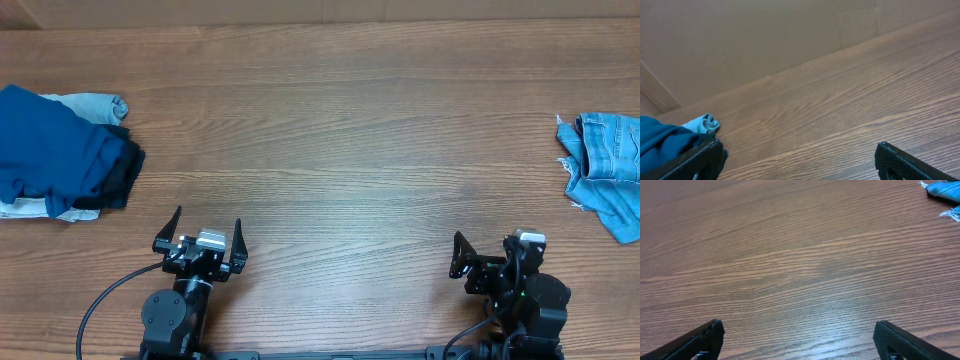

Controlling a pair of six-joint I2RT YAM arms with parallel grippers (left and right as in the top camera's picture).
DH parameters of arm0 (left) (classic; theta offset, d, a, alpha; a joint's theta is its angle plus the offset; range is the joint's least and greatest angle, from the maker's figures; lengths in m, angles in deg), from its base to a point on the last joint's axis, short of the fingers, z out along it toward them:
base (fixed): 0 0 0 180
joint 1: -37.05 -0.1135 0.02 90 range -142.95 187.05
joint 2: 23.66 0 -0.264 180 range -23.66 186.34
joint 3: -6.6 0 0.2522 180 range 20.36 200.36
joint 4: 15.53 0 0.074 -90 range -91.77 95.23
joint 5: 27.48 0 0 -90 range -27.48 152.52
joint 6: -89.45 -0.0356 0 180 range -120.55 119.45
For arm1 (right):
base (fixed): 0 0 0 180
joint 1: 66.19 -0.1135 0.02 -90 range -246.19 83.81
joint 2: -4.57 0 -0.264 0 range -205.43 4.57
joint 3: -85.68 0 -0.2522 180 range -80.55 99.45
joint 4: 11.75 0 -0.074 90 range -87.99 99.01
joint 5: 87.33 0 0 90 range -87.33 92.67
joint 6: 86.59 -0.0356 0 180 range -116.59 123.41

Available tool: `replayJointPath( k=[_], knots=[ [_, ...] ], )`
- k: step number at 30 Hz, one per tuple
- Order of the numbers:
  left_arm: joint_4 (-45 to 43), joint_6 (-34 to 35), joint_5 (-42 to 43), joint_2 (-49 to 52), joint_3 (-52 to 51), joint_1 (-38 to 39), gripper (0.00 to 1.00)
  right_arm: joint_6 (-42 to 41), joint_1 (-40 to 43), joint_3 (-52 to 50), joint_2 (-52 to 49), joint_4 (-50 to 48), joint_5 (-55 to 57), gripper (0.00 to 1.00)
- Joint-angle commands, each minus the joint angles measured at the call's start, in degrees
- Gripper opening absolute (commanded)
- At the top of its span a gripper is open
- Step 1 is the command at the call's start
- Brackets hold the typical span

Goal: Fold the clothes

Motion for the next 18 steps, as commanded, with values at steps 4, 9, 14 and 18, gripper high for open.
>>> replayJointPath(
  k=[4,9,14,18],
  knots=[
    [-0.2,0.2,-0.7,-0.5,-0.6,0.4,1.0,0.0,-0.3,-1.1,0.4,-0.2,0.0,1.0],
    [-0.2,0.2,-0.7,-0.5,-0.6,0.4,1.0,0.0,-0.3,-1.1,0.4,-0.2,0.0,1.0],
    [-0.2,0.2,-0.7,-0.5,-0.6,0.4,1.0,0.0,-0.3,-1.1,0.4,-0.2,0.0,1.0],
    [-0.2,0.2,-0.7,-0.5,-0.6,0.4,1.0,-0.4,-0.3,-1.1,0.4,-4.6,-1.0,1.0]
  ],
)
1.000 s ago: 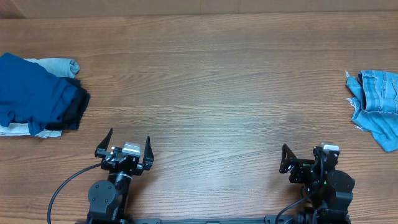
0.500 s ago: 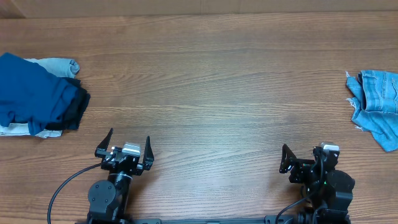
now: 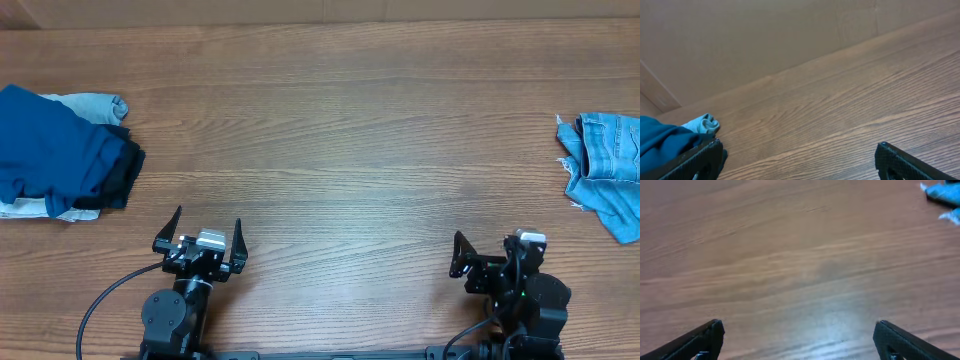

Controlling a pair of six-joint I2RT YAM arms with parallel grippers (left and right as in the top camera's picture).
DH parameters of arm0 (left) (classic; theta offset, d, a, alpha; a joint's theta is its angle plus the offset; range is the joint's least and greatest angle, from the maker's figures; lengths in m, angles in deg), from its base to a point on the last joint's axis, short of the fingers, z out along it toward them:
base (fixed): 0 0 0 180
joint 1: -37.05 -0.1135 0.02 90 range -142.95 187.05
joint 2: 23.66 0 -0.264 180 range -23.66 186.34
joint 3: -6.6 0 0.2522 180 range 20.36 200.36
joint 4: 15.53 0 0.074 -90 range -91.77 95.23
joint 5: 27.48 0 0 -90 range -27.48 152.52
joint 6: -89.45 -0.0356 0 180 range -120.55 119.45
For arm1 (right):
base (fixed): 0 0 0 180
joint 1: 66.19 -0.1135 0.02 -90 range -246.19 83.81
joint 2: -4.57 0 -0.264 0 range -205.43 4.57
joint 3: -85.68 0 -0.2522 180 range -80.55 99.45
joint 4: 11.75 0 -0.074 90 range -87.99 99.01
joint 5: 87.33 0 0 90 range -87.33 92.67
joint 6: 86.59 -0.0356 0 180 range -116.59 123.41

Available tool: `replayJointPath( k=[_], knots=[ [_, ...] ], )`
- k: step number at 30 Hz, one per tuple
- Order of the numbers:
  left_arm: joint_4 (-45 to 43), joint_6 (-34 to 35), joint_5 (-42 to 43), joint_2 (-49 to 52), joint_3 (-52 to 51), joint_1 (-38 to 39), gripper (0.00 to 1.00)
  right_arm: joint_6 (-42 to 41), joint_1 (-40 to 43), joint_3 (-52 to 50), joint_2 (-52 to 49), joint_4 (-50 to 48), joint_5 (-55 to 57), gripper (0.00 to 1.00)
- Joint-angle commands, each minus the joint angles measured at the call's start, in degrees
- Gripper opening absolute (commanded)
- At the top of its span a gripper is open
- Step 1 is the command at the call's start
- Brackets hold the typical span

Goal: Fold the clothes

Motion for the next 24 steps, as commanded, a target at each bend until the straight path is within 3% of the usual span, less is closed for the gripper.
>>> replayJointPath(
  k=[1,8,9,14,17,20,24],
  knots=[
    [-0.2,0.2,-0.7,-0.5,-0.6,0.4,1.0,-0.4,-0.3,-1.1,0.4,-4.9,-4.7,1.0],
    [-0.2,0.2,-0.7,-0.5,-0.6,0.4,1.0,-0.9,-0.3,-1.0,0.4,-10.6,-22.1,1.0],
    [-0.2,0.2,-0.7,-0.5,-0.6,0.4,1.0,-4.0,-0.3,-0.3,0.4,-12.7,-23.8,1.0],
    [-0.2,0.2,-0.7,-0.5,-0.6,0.4,1.0,-7.8,-0.3,14.7,-4.1,-7.8,-17.5,1.0],
    [-0.2,0.2,-0.7,-0.5,-0.6,0.4,1.0,-7.8,-0.3,31.1,-17.0,0.3,-11.5,1.0],
    [-0.2,0.2,-0.7,-0.5,-0.6,0.4,1.0,-7.5,-0.3,49.1,-36.8,15.7,-7.8,1.0],
    [-0.2,0.2,-0.7,-0.5,-0.6,0.4,1.0,-7.6,-0.3,64.8,-55.7,24.6,-14.3,1.0]
  ],
)
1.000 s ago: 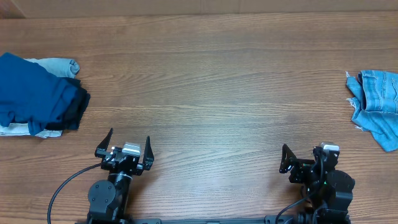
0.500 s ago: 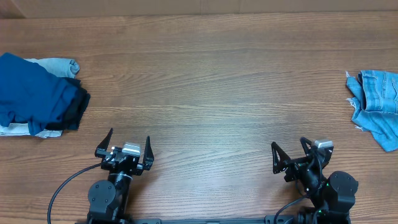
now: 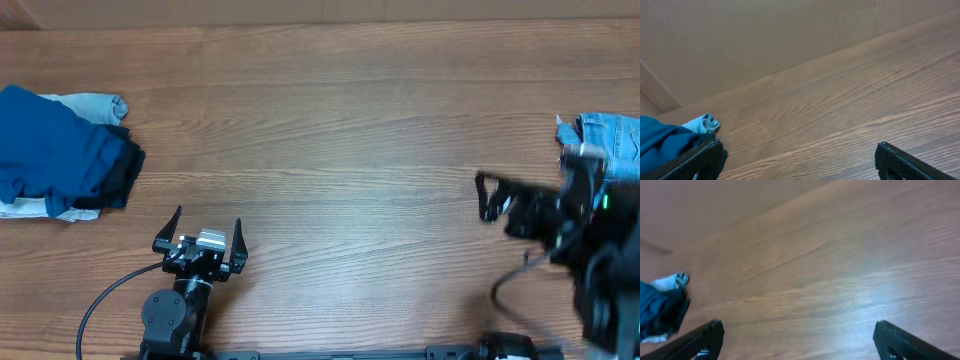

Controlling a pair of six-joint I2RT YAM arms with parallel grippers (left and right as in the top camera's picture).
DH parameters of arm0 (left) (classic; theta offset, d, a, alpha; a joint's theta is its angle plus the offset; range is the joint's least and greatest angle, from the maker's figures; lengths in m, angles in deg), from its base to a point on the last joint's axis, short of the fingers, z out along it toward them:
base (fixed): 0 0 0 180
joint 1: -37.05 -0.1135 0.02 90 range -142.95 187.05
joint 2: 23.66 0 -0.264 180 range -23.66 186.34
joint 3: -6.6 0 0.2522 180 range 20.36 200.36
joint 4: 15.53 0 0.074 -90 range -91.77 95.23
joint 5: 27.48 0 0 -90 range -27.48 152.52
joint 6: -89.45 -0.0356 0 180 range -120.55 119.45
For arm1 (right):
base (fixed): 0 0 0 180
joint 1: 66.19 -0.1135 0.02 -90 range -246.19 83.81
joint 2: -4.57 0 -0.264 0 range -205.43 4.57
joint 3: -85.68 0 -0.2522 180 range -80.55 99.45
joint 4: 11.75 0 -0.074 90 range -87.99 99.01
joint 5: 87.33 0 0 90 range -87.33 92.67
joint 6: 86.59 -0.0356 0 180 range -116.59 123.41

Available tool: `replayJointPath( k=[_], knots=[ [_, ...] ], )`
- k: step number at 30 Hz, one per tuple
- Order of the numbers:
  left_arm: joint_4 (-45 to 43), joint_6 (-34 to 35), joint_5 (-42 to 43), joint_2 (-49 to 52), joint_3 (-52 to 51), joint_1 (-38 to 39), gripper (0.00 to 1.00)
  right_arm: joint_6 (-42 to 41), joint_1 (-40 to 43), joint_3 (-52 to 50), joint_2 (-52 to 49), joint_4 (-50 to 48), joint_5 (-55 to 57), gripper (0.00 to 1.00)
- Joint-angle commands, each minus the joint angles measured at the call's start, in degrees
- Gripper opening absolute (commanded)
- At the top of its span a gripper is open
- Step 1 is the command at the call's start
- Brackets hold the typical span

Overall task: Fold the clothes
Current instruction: 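Reach the right gripper to the crumpled light-blue jeans and grasp them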

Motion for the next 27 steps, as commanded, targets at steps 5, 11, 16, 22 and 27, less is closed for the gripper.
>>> replayJointPath(
  k=[5,11,16,22,27],
  knots=[
    [-0.3,0.2,-0.7,-0.5,-0.6,0.4,1.0,-0.5,-0.1,9.6,-16.3,2.6,-5.9,1.0],
    [-0.4,0.2,-0.7,-0.5,-0.6,0.4,1.0,-9.4,5.1,9.8,-17.3,1.6,3.4,1.0],
    [-0.7,3.4,8.7,-0.5,-0.6,0.4,1.0,-12.9,11.6,9.9,-19.4,5.7,8.9,1.0],
    [-0.9,24.7,13.4,1.2,-0.5,0.4,1.0,-13.8,16.3,9.9,-25.0,1.2,9.4,1.0],
    [7.7,23.5,15.6,1.4,4.8,0.4,1.0,-16.2,22.6,9.9,-29.9,-0.9,13.5,1.0]
  ],
)
